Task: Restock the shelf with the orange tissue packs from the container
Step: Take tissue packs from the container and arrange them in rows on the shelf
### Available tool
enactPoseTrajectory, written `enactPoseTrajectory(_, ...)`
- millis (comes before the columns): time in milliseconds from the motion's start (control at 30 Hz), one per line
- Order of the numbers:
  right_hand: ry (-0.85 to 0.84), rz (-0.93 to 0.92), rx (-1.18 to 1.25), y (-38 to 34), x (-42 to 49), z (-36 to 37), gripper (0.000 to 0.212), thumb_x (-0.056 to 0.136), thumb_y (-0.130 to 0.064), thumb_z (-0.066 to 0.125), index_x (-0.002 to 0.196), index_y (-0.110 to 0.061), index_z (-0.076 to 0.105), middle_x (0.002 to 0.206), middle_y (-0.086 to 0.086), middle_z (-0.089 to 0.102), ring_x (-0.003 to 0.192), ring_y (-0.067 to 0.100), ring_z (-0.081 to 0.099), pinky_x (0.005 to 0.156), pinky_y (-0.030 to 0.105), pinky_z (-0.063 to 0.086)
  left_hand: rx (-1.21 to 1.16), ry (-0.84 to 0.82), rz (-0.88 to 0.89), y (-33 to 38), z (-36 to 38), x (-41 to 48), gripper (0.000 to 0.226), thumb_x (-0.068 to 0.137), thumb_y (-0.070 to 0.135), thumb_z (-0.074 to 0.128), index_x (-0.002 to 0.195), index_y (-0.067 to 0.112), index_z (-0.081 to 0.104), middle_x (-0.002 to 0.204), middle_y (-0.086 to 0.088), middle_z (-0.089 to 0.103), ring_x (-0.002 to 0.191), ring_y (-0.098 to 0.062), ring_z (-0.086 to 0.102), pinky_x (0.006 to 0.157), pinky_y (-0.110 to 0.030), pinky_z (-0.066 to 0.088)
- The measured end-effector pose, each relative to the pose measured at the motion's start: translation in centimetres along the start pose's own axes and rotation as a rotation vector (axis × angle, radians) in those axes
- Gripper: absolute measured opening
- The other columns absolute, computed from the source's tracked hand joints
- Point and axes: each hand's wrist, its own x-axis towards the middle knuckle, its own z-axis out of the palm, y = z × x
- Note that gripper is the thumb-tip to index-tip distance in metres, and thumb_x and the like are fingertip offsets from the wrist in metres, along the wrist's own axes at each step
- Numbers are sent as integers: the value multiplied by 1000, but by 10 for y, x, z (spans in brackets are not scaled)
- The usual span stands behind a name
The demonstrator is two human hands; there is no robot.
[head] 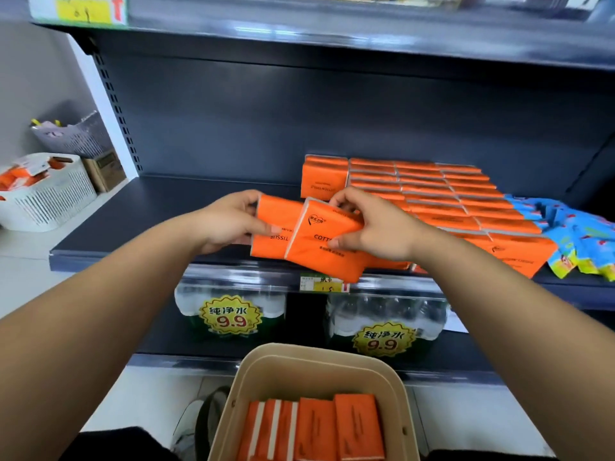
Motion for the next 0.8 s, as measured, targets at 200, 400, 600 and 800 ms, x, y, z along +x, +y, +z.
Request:
enactPoseTrajectory(200,79,-39,-245,1,40,-10,50,75,-21,82,117,-17,55,118,-1,55,108,16,53,94,26,42,-74,37,-16,3,-8,41,37,85,-12,61,108,16,55,110,-8,67,107,-23,64,86,-37,54)
enactPoseTrajectory(400,64,-53,-453,13,85,1,51,75,-25,81,117,-19,53,121,3,46,112,22,50,99,35,42,-13,46,-56,-4,-15,86,47,84,-16,55,123,10,51,119,-12,64,115,-27,61,90,-39,51)
enactPoseTrajectory(600,19,11,-613,35,107,8,47,84,-28,71,121,-25,43,129,3,50,116,28,50,98,45,43,77,95,-89,-28,-10,118,49,83,-13,58,125,12,49,117,-10,63,112,-25,60,98,-41,48)
enactPoseTrajectory(800,-12,5,-599,43,113,11,53,87,-25,68,132,-26,39,135,3,43,122,28,43,101,45,42,405,235,-69,-42,-5,146,58,71,25,72,123,29,47,123,-9,54,114,-27,55,102,-50,45)
